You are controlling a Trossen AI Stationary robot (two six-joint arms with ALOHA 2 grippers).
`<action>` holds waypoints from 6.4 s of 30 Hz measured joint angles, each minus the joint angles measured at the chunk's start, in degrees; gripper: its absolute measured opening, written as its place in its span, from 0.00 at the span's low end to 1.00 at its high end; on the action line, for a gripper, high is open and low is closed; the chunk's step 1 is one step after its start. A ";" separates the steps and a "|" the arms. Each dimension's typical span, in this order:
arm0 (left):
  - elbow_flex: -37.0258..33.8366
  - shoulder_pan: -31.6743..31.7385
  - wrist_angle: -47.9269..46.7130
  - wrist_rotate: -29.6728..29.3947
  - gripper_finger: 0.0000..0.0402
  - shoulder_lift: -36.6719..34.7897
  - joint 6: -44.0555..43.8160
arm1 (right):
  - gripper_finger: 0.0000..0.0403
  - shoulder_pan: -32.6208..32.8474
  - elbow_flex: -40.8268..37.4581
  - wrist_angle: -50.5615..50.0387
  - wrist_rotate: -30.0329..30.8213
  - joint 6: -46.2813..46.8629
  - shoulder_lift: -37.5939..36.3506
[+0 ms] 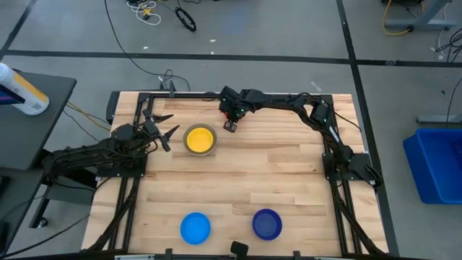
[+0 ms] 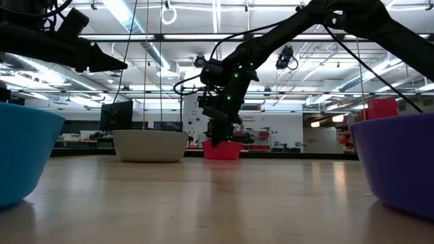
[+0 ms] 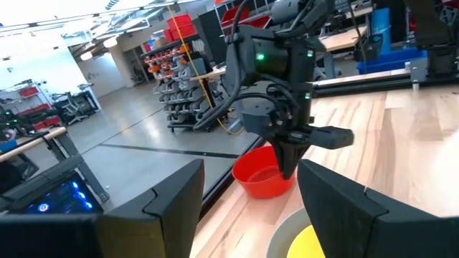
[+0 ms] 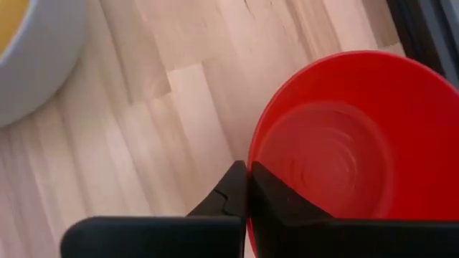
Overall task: Nest bowls inside each other
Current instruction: Stack the red bowl on the yellow bowl, then stack the dark blue bowl on the red bowl
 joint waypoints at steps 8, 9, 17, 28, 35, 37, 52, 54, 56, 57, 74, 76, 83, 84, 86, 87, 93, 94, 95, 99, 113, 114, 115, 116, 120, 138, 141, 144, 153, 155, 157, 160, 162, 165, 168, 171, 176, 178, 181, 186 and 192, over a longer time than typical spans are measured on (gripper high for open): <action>0.00 0.00 0.09 -2.78 0.58 0.00 1.11 | 0.01 5.03 0.03 2.61 3.71 -0.48 -4.40; 0.00 0.00 0.10 -2.93 0.58 0.00 1.33 | 0.01 5.83 0.44 2.34 4.67 -0.66 -5.03; 0.00 0.00 0.51 -3.12 0.58 0.00 1.21 | 0.00 12.80 6.18 2.64 4.83 -0.86 -6.72; 0.00 0.00 1.10 -4.18 0.58 -0.01 1.69 | 0.00 15.85 6.27 7.96 -2.53 3.61 -2.65; 0.00 0.01 1.10 -4.23 0.58 -0.02 1.93 | 0.00 16.16 6.27 11.25 -4.56 3.32 -1.54; 0.00 0.00 1.14 -4.23 0.58 -0.02 1.93 | 0.00 16.29 6.27 12.03 -5.80 3.53 -1.56; 0.00 0.00 1.09 -3.95 0.58 -0.02 1.69 | 0.00 16.70 6.29 16.99 -11.44 4.91 4.48; 0.00 0.00 1.10 -3.97 0.58 -0.02 1.69 | 0.00 16.60 6.36 15.40 -10.40 5.00 4.40; 0.00 0.01 1.10 -3.97 0.58 -0.02 1.73 | 0.00 16.62 6.45 13.87 -8.79 5.04 4.32; 0.00 0.01 1.10 -3.97 0.58 -0.02 1.73 | 0.00 16.63 6.43 13.29 -8.42 5.04 4.33; 0.00 0.00 0.79 -3.95 0.58 -0.02 1.49 | 0.59 17.35 8.10 11.50 -5.87 5.03 4.53; 0.00 0.00 0.77 -3.95 0.58 -0.02 1.49 | 0.59 18.39 10.18 9.93 -5.10 5.02 4.58; 0.00 0.00 0.57 -3.95 0.58 -0.02 1.29 | 0.56 25.35 18.20 1.46 -1.67 3.95 4.44; 0.00 0.00 0.48 -3.95 0.58 -0.02 1.27 | 0.55 26.54 18.55 0.27 -0.55 4.50 4.39; 0.00 0.00 0.21 -3.95 0.58 -0.02 1.06 | 0.55 28.91 18.73 -3.35 2.55 5.98 4.26; 0.00 0.00 0.00 -3.95 0.58 0.00 1.00 | 0.56 30.06 18.71 -5.93 4.18 7.00 4.16; 0.00 0.00 -0.26 -3.51 0.58 0.00 0.64 | 0.59 35.44 18.71 -20.18 14.85 17.89 2.83; 0.00 0.00 -0.25 -3.52 0.58 0.00 0.58 | 0.60 36.20 18.71 -22.34 16.30 19.82 2.69; 0.00 0.00 -0.24 -3.53 0.58 0.00 0.48 | 0.60 37.01 18.71 -24.56 17.19 21.76 2.51; 0.00 0.00 -0.26 -3.51 0.58 0.00 0.38 | 0.60 40.03 18.71 -31.21 18.50 29.57 1.86; 0.00 0.00 -0.01 -2.10 0.58 0.00 -0.53 | 0.57 53.81 18.29 -46.30 23.72 54.39 -0.40; 0.00 0.00 0.00 -1.67 0.58 0.00 -0.72 | 0.57 54.53 17.82 -46.49 23.83 55.55 -0.49; 0.00 0.00 -0.01 -1.08 0.58 0.00 -0.78 | 0.56 55.33 17.17 -46.50 24.19 56.59 -0.52; 0.00 0.00 0.05 -0.66 0.58 0.00 -0.87 | 0.56 56.07 16.30 -46.36 24.63 57.33 -0.53; 0.00 0.00 0.07 1.36 0.58 0.00 -2.18 | 0.53 58.33 13.07 -36.22 29.84 53.70 -0.56; 0.00 0.00 0.20 4.93 0.58 0.00 -4.81 | 0.39 60.76 8.90 15.10 37.21 25.74 -0.73; 0.00 0.00 0.05 4.92 0.58 0.00 -4.99 | 0.40 61.90 8.77 13.79 39.92 24.30 -1.36; 0.00 0.00 -0.22 4.96 0.58 0.00 -5.06 | 0.40 63.07 8.42 14.26 38.71 20.38 -4.70; 0.00 0.00 -0.17 5.38 0.58 0.00 -5.15 | 0.39 62.78 -14.79 20.05 26.70 14.79 -33.83; 0.00 0.00 -0.22 5.38 0.58 0.00 -5.22 | 0.40 62.16 -25.20 28.67 24.55 11.89 -42.59; 0.00 0.00 -0.30 5.37 0.58 0.00 -5.48 | 0.40 61.89 -37.06 37.42 24.11 10.24 -50.33; 0.00 0.00 -1.06 5.33 0.58 0.02 -6.03 | 0.40 61.42 -56.62 54.69 23.91 10.60 -58.48; 0.00 0.00 -1.91 5.24 0.58 0.02 -6.13 | 0.40 61.23 -68.80 70.05 23.06 11.57 -59.57; 0.00 0.00 -2.62 5.16 0.58 0.01 -6.16 | 0.40 61.34 -82.46 89.99 19.54 13.28 -57.16; 0.00 0.00 -2.94 4.97 0.58 0.02 -6.02 | 0.40 61.40 -89.18 100.51 19.23 15.76 -52.42; 0.01 0.00 -2.82 5.06 0.58 0.02 -5.75 | 0.41 60.63 -90.12 102.09 21.78 16.02 -48.39; 0.00 0.00 -2.73 4.85 0.58 0.02 -5.59 | 0.42 58.94 -89.04 105.12 26.78 14.24 -44.04; 0.01 0.00 -2.73 4.81 0.58 0.02 -5.59 | 0.41 58.56 -88.96 108.09 27.21 14.54 -43.85; 0.00 0.00 -2.73 4.81 0.58 0.02 -5.59 | 0.41 58.63 -88.96 111.33 27.07 14.64 -43.83; 0.00 0.00 -2.74 4.81 0.58 0.02 -5.59 | 0.40 58.35 -88.98 108.32 27.10 12.30 -43.80; 0.00 0.00 -2.82 4.78 0.58 0.02 -5.59 | 0.41 56.48 -89.00 109.93 27.15 11.08 -43.76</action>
